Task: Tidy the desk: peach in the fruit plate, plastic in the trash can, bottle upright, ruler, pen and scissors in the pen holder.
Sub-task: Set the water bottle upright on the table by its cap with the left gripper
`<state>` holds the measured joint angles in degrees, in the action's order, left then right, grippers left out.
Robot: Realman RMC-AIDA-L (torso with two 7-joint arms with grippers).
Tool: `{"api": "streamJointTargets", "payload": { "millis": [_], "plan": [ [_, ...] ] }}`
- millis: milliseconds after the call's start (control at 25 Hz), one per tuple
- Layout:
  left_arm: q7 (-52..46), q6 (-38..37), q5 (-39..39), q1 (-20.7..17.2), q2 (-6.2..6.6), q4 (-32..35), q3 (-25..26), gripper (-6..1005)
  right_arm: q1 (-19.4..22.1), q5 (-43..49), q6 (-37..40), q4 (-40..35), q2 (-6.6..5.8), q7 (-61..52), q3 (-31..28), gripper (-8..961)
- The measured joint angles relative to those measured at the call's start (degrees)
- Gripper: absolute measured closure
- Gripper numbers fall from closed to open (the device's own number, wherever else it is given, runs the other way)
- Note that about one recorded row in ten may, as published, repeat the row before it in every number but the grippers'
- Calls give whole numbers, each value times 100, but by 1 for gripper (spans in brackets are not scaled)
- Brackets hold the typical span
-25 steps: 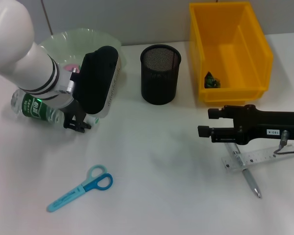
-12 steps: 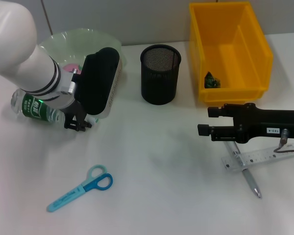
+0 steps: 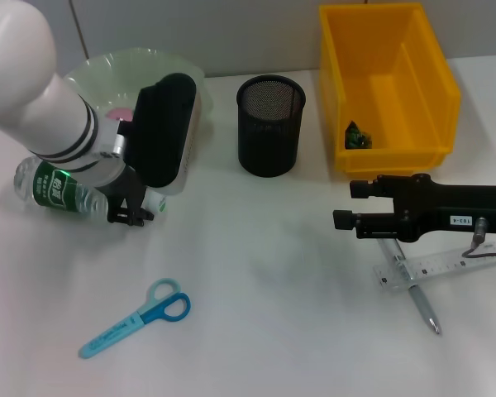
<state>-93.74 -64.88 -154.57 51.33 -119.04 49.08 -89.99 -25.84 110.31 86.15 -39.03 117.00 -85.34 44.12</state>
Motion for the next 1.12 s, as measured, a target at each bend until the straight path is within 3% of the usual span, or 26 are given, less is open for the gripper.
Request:
{"api": "streamJointTargets", "payload": {
  "millis": [240, 1120],
  "plan": [
    [-162, -590, 42, -115, 11, 529, 368, 565, 0, 18, 0, 8, -14, 0, 0, 199],
    [-451, -2275, 536, -179, 42, 1518, 1759, 565, -66, 34, 17, 36, -38, -18, 51, 199]
  ]
}}
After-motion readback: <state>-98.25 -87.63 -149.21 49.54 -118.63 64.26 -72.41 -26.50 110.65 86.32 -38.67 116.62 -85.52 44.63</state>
